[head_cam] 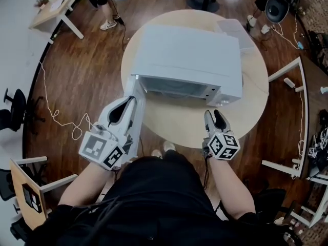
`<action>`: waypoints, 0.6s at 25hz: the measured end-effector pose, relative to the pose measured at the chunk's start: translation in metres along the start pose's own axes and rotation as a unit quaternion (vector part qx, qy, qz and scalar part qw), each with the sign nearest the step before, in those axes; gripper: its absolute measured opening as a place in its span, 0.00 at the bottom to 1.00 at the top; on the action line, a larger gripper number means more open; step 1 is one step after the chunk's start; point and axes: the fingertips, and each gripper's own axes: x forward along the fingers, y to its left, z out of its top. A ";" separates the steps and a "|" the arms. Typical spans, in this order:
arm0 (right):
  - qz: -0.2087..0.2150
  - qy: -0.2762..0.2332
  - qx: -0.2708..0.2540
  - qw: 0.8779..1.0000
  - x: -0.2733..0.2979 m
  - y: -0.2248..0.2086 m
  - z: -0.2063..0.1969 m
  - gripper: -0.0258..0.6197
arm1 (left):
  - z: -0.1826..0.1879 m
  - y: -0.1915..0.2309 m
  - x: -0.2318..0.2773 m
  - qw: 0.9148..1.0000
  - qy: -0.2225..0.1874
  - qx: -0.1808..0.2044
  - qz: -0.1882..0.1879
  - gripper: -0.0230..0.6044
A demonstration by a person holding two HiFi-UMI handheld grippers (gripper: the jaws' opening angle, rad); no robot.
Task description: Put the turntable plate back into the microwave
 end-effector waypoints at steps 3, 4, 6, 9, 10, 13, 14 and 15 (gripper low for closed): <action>0.004 -0.031 -0.089 0.996 -0.019 0.017 0.021 0.30 | -0.004 -0.006 0.005 1.000 -0.004 -0.002 -0.004 0.05; 0.001 -0.042 -0.100 0.994 -0.024 0.020 0.027 0.30 | -0.006 -0.008 0.007 1.000 -0.005 -0.004 -0.006 0.05; -0.010 -0.062 -0.110 0.992 -0.033 0.021 0.038 0.28 | -0.011 -0.013 0.011 1.000 -0.004 -0.005 -0.011 0.05; -0.017 -0.085 -0.126 0.988 -0.047 0.026 0.052 0.23 | -0.018 -0.020 0.015 1.000 -0.004 0.000 -0.016 0.05; -0.015 -0.089 -0.130 0.987 -0.050 0.029 0.055 0.23 | -0.019 -0.021 0.016 1.000 -0.005 0.001 -0.015 0.05; -0.009 -0.098 -0.140 0.985 -0.055 0.034 0.064 0.18 | -0.017 -0.025 0.019 1.000 -0.011 0.004 -0.016 0.05; -0.008 -0.100 -0.143 0.985 -0.056 0.035 0.066 0.17 | -0.017 -0.028 0.020 1.000 -0.012 0.005 -0.019 0.05; -0.008 -0.103 -0.147 0.984 -0.058 0.036 0.069 0.14 | -0.018 -0.029 0.021 1.000 -0.011 0.006 -0.022 0.05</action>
